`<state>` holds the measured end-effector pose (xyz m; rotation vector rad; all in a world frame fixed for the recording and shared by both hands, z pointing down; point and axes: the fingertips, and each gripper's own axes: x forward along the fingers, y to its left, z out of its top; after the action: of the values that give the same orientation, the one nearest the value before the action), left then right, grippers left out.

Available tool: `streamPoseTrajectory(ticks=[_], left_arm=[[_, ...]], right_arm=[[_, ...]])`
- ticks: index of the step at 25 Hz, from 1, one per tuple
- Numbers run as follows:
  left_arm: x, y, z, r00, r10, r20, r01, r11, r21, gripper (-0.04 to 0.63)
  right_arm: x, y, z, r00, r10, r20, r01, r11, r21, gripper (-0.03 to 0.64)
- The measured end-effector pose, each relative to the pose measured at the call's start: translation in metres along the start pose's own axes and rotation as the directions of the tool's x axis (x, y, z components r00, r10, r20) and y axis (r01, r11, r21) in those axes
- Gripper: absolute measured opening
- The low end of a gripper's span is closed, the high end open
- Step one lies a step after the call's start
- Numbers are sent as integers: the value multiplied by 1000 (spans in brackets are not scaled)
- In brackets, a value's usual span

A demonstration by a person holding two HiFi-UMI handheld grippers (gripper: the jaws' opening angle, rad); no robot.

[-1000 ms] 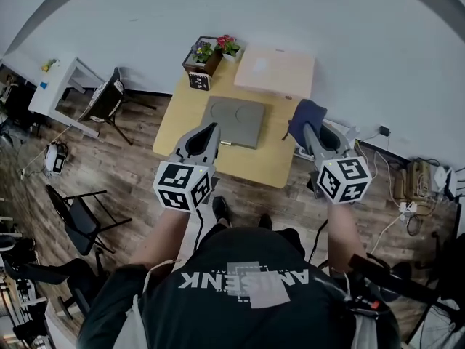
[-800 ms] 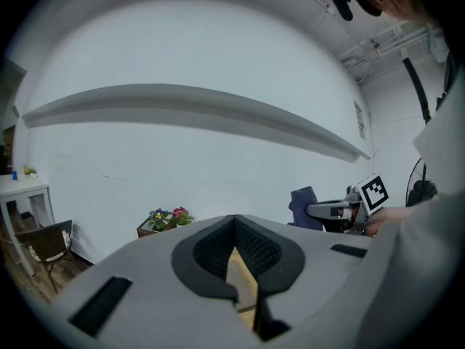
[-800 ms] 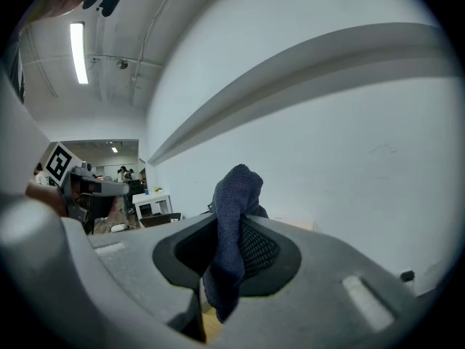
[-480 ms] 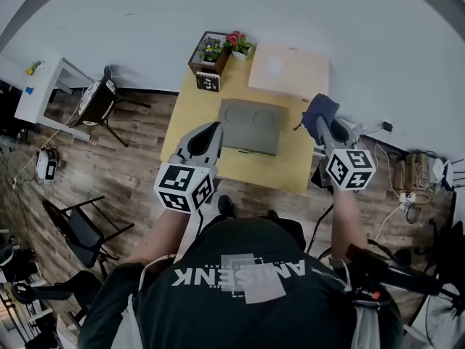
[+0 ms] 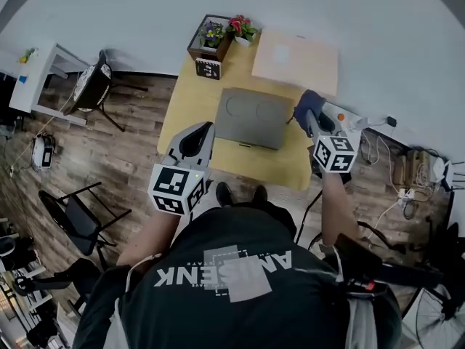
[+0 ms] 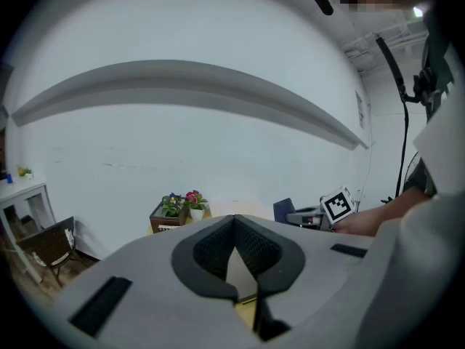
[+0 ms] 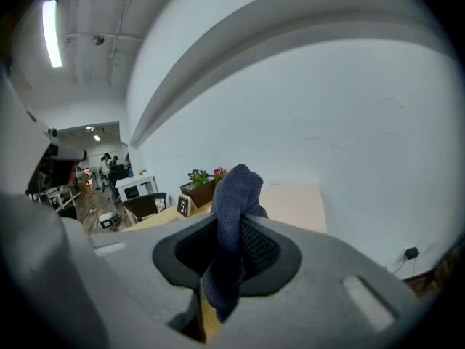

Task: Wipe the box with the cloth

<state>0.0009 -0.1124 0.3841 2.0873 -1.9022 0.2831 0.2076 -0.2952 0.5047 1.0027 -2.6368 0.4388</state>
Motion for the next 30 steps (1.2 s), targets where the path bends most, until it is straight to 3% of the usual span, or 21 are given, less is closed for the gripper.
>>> streamPoseTrajectory(ticks=[7, 17, 30], left_arm=[[-4, 7, -7, 995, 96, -27, -96, 995, -8, 0], [-22, 23, -30, 965, 253, -71, -255, 966, -29, 0], [-28, 9, -43, 959, 264, -107, -270, 962, -38, 0]], right_arm=[[53, -27, -48, 992, 24, -125, -27, 999, -28, 74], [105, -45, -105, 967, 41, -251, -51, 998, -35, 74], [112, -18, -120, 945, 115, -305, -147, 986, -84, 74]])
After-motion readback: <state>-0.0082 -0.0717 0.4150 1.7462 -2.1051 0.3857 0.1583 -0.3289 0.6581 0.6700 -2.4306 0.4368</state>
